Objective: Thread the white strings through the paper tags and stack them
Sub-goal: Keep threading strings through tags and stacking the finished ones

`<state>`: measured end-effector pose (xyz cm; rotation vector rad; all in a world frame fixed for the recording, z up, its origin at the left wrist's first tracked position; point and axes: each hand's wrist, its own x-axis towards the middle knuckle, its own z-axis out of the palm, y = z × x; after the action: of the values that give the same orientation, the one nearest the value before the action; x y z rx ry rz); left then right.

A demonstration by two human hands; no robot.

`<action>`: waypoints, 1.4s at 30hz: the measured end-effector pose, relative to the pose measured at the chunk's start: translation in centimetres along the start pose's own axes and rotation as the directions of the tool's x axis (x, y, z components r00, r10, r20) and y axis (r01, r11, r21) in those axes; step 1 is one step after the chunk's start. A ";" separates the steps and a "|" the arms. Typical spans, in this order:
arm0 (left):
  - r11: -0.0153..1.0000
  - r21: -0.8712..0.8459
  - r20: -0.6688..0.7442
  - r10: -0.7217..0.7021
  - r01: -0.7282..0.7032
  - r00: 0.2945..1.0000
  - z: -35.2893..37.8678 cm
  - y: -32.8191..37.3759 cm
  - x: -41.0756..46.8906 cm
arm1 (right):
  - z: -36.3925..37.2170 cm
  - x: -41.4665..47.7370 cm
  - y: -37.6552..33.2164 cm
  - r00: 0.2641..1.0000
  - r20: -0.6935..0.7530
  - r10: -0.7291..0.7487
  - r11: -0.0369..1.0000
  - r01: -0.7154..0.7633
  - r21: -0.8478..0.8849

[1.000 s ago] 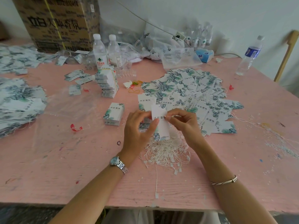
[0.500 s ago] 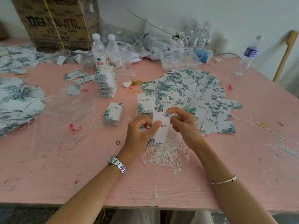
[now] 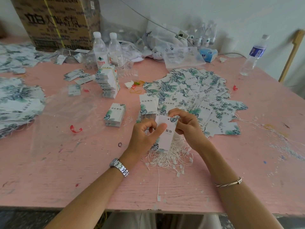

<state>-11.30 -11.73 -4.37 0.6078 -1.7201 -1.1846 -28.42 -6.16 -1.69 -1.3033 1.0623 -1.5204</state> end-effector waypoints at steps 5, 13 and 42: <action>1.000 0.019 -0.002 -0.005 0.005 1.000 -0.1 -0.3 0.0 | 0.0 -0.1 -0.2 1.000 -0.005 0.017 1.000 -0.017 -0.008; 0.999 0.048 -0.016 0.007 -0.006 1.000 0.0 0.0 0.0 | 0.1 -0.1 -0.4 1.000 0.012 0.022 1.000 -0.021 -0.019; 0.832 0.518 -0.205 0.345 -0.198 0.916 0.3 0.3 0.2 | 0.6 -0.2 -0.3 0.997 0.064 0.050 0.993 -0.043 -0.113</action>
<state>-11.57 -11.62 -4.07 0.7598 -1.7790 -0.4194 -27.82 -5.95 -1.41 -1.3865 1.1401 -1.3905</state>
